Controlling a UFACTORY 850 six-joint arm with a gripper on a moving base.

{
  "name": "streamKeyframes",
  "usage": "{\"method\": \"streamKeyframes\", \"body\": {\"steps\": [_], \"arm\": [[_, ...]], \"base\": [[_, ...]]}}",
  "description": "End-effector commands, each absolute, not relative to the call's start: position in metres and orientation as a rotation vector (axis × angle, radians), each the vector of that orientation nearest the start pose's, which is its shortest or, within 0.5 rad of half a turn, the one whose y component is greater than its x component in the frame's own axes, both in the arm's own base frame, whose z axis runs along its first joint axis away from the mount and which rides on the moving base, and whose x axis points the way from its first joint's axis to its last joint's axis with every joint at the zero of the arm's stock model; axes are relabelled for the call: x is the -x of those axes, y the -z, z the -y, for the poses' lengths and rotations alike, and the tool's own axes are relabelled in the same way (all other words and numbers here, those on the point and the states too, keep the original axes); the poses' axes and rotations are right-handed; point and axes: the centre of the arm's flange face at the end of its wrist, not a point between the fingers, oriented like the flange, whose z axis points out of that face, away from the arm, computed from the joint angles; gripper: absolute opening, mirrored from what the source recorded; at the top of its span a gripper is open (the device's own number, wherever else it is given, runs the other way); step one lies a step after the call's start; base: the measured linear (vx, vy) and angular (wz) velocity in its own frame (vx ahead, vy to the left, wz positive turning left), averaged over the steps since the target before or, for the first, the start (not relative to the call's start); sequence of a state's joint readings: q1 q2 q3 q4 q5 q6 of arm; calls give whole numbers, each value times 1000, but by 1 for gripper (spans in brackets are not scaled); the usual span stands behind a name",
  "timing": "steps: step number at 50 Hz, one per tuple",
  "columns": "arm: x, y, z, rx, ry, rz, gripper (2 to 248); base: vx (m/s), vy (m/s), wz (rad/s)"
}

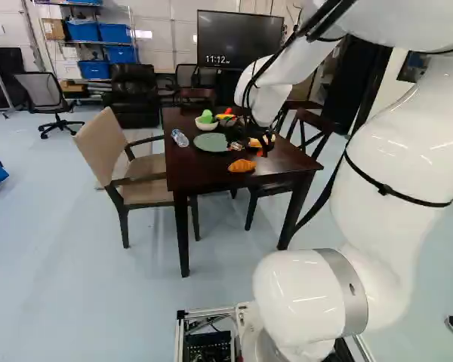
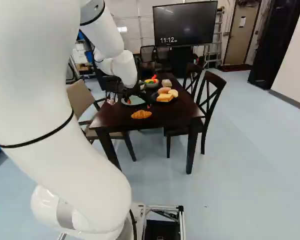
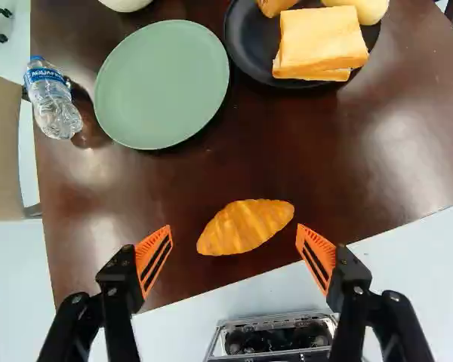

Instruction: Move the croissant to the empty plate

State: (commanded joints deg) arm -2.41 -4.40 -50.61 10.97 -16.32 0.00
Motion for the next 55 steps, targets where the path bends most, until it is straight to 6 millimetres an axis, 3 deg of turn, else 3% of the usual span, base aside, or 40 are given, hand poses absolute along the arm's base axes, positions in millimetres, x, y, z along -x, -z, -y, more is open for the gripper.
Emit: {"method": "streamKeyframes", "body": {"steps": [26, 55], "arm": [[-493, -489, 32, 2935, 793, -359, 224], [-497, -488, 34, 2941, 764, -365, 224]], "base": [[0, 0, 0], [0, 0, 0]]}}
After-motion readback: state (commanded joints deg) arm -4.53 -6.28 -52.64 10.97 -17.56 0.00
